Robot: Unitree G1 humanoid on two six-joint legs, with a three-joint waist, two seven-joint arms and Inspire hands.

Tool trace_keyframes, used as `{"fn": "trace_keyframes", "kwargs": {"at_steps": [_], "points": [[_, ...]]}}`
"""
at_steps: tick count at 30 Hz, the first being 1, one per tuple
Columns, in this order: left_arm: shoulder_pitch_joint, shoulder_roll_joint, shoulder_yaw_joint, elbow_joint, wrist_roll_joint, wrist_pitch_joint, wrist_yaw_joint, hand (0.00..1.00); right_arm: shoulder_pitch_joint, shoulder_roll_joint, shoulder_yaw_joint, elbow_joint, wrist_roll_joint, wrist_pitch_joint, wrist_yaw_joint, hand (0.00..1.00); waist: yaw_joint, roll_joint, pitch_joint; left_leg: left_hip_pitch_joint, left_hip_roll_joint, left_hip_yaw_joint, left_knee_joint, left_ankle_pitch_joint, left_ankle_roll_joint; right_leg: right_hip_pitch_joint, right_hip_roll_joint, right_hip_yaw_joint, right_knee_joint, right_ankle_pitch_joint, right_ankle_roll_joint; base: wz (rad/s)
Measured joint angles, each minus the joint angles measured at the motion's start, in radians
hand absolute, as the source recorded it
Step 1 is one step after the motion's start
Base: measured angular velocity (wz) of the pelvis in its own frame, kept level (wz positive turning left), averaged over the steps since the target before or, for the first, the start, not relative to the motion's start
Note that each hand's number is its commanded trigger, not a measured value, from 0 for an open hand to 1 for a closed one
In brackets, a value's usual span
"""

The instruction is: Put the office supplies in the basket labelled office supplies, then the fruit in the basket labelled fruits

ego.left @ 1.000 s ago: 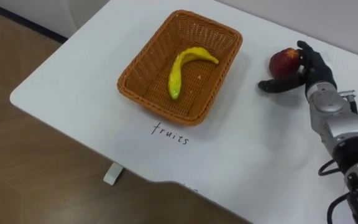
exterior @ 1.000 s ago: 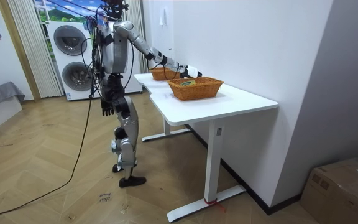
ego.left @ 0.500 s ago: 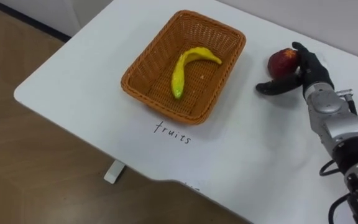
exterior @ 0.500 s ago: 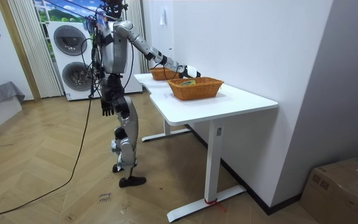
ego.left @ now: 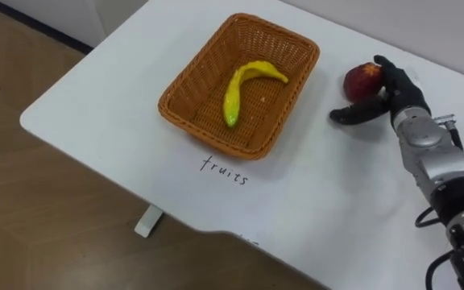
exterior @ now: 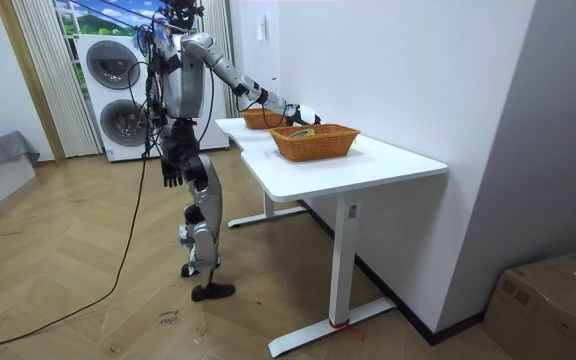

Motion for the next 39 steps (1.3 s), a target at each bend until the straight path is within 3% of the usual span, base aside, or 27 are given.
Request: {"fn": "trace_keyframes", "kwargs": {"at_steps": [8,13,18,20,28,31,33,39], "points": [[0.0,0.005,0.0,0.0,-0.001,0.0,-0.006,0.0,0.0,0.0,-0.001,0.002,0.017,0.0,0.004,0.0,-0.002,0.0,0.0,0.0,0.0,-0.003,0.002,0.0,0.0,0.003,0.0,0.001,0.0,0.001,0.0,0.0],[0.0,0.005,-0.002,0.001,-0.001,-0.001,-0.018,0.0,0.0,0.0,-0.001,0.026,0.049,-0.026,-0.001,0.0,0.003,0.002,0.0012,0.003,0.0,-0.003,0.001,0.0,0.0,0.006,0.001,0.001,0.0,0.001,0.0,0.0],[-0.002,0.003,-0.003,0.001,-0.001,0.0,-0.018,0.0,-0.027,0.0,-0.01,0.066,0.085,-0.04,-0.012,0.0,0.009,0.02,0.0138,0.001,0.0,-0.003,0.005,-0.001,-0.001,0.01,0.0,0.0,0.001,0.002,0.0,0.0],[-0.002,0.003,-0.003,0.001,-0.001,0.005,-0.017,0.0,-0.027,0.0,-0.015,0.066,0.088,-0.041,-0.015,0.0,0.013,0.024,0.0153,0.001,0.0,-0.003,0.005,-0.001,-0.002,0.01,0.001,0.0,0.001,0.003,-0.001,0.0],[-0.005,-0.002,-0.029,0.0,-0.001,0.028,-0.013,0.0,-0.027,0.0,-0.04,0.074,0.094,-0.041,-0.026,0.0,0.021,0.032,0.0115,-0.008,0.0,-0.011,0.01,0.001,-0.004,0.008,0.001,-0.013,0.001,0.005,-0.004,0.03],[-0.008,-0.006,-0.03,0.0,-0.001,0.033,-0.004,0.0,-0.034,0.0,-0.04,0.074,0.101,-0.042,-0.037,0.0,0.023,0.039,0.008,-0.024,0.0,-0.013,0.019,0.003,-0.006,-0.003,0.002,-0.015,0.002,0.007,-0.007,0.0],[-0.008,-0.008,-0.03,-0.001,0.0,0.039,0.005,0.0,-0.038,0.0,-0.041,0.074,0.1,-0.042,-0.045,0.0,0.024,0.045,0.0014,-0.037,0.0,-0.014,0.022,0.004,-0.007,-0.017,0.002,-0.015,0.006,0.01,-0.008,0.0],[-0.009,-0.009,-0.05,-0.008,-0.001,0.041,0.026,0.0,-0.073,0.0,-0.041,0.111,0.083,-0.039,-0.065,0.0,0.026,0.054,0.002,-0.056,-0.001,-0.021,0.025,0.013,-0.01,-0.037,-0.003,-0.031,0.02,0.012,-0.011,0.04]]}}
